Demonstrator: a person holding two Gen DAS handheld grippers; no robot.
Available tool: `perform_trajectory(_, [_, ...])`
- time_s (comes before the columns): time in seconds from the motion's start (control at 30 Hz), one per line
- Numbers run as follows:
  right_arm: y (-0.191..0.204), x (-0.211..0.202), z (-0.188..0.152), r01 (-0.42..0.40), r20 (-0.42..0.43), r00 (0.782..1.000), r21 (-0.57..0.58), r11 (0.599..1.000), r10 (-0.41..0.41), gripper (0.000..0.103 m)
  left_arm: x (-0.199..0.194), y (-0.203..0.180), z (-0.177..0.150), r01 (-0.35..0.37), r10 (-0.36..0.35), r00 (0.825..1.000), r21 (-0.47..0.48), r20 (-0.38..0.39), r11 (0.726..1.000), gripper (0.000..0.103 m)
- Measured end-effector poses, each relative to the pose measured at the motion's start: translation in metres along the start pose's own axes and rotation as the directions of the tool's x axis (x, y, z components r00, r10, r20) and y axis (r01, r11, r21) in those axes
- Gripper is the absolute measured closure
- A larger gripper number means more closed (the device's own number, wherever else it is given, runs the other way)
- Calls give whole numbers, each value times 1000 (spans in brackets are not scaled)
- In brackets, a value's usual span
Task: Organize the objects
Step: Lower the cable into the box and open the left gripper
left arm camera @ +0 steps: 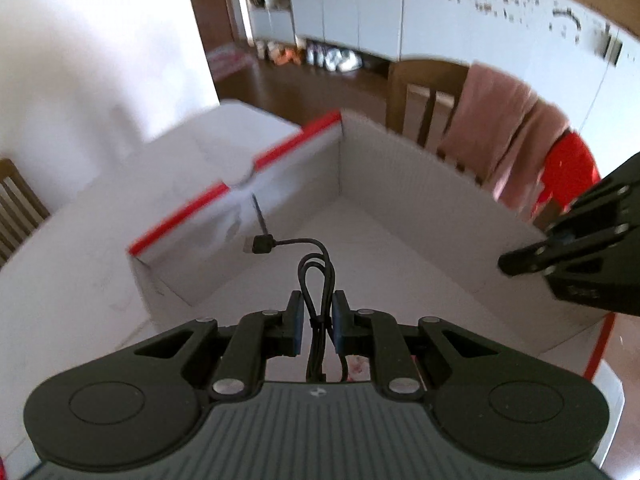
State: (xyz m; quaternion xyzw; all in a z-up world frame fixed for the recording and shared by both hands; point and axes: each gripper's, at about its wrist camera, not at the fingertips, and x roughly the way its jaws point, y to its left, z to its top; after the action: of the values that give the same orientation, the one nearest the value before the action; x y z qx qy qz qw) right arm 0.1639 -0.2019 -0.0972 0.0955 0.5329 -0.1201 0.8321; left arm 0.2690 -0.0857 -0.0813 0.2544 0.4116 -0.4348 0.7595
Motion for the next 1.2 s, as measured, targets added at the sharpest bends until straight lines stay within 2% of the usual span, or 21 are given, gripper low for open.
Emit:
perform_trajectory(0.13, [-1,0,-1,-7,-1,1000,7,1000,7,102,25,-3,-1,14,-13,995,13,-95,1000,90])
perform_trajectory(0.23, [-1,-1,-1,-9,-3,1000,11,1000,9,102,37,-4,-1,28,-27,991,6,-132,1000,90])
perform_trajectory(0.43, [-2,-1,-1,-9,-3,1000,12,1000,9,102,48,-5,-2,0,-1,984,-4,-180,1000,90])
perform_trajectory(0.63, [-1,0,-1,-7,-5,1000,12,1000,7,102,50,1,-6,2,-9,981,-36,-192,999,89])
perform_trajectory(0.87, [-1,0,-2,-6,-8,1000,11,1000,6,102,33,0,-7,-11,9,990,-14,-143,1000,87])
perform_trajectory(0.93, [-1,0,-2,-7,-9,1000,10,1000,7,102,24,-2,-9,2,-4,991,-16,-133,1000,82])
perform_trajectory(1.03, [-1,-1,-2,-6,-12,1000,5,1000,6,102,16,-2,-11,4,-7,993,-28,-115,1000,65])
perform_trajectory(1.1, [-1,-1,-2,-6,-12,1000,3,1000,6,102,8,-1,-13,8,-11,995,-31,-97,999,42])
perform_trajectory(1.2, [-1,-1,-1,-5,-15,1000,0,1000,5,102,-4,-1,-13,18,-21,998,-47,-63,999,40])
